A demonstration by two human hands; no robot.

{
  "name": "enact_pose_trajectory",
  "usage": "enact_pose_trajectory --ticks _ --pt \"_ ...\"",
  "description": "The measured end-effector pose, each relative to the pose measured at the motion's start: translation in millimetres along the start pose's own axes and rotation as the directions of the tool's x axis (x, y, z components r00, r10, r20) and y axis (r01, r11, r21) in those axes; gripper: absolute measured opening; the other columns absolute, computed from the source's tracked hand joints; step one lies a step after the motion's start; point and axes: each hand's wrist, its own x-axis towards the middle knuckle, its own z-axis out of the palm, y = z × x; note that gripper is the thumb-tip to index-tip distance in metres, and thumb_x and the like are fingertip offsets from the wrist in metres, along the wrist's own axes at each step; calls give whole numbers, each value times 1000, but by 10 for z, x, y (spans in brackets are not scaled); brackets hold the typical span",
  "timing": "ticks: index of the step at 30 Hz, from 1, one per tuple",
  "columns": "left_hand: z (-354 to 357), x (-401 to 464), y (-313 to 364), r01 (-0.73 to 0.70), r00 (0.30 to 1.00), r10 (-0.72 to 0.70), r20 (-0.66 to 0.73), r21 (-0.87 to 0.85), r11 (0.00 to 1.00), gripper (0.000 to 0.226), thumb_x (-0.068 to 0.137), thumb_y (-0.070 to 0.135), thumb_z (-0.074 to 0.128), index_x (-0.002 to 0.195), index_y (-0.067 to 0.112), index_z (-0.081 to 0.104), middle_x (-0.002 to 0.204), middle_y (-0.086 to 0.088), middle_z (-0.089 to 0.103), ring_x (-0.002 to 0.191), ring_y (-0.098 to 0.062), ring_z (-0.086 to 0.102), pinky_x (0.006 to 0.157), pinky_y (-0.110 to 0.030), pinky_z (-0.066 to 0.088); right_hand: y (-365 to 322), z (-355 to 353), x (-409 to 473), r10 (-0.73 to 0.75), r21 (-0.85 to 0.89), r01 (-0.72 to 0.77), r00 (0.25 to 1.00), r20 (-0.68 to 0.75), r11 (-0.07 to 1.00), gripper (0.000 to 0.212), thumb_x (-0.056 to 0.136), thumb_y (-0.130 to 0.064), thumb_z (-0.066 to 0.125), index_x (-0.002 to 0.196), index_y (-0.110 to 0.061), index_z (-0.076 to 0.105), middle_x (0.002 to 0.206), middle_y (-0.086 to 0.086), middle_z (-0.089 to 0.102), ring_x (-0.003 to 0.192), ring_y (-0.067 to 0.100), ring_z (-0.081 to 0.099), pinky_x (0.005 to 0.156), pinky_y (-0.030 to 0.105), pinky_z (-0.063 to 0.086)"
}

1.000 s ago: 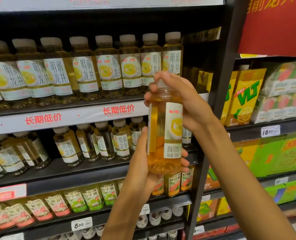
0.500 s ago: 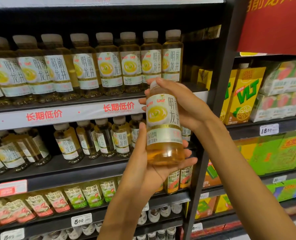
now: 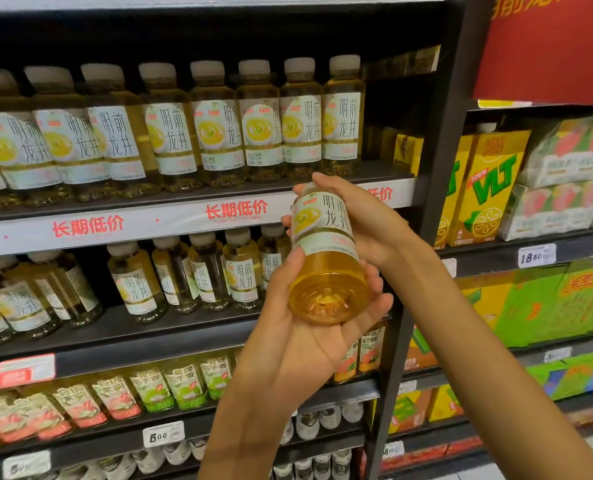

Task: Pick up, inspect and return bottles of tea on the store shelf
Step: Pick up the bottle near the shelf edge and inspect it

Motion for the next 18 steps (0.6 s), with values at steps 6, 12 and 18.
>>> enact_pose_trajectory --ticks 6,12,18 --pt "-104 -5 -36 50 984 39 -177 476 878 50 70 31 81 112 8 65 100 -18 72 92 -32 71 79 -38 58 -111 59 0 -190 -79 194 980 58 978 20 98 -25 49 104 -10 59 78 7 67 73 22 70 67 33 59" --pt "-141 46 50 21 962 230 -144 884 467 43 79 26 75 116 34 54 104 13 72 97 -1 68 74 -15 54 -183 87 -74 -382 -300 414 910 161 859 24 98 -25 46 116 -16 59 103 4 71 98 22 69 85 33 56" --pt "-313 168 24 -140 902 429 -45 911 388 62 75 11 79 123 37 49 114 14 67 106 -2 63 82 -15 52 -212 72 -278 -420 -560 505 862 284 657 38 95 -28 50 131 -17 50 119 0 66 112 12 63 88 26 52"
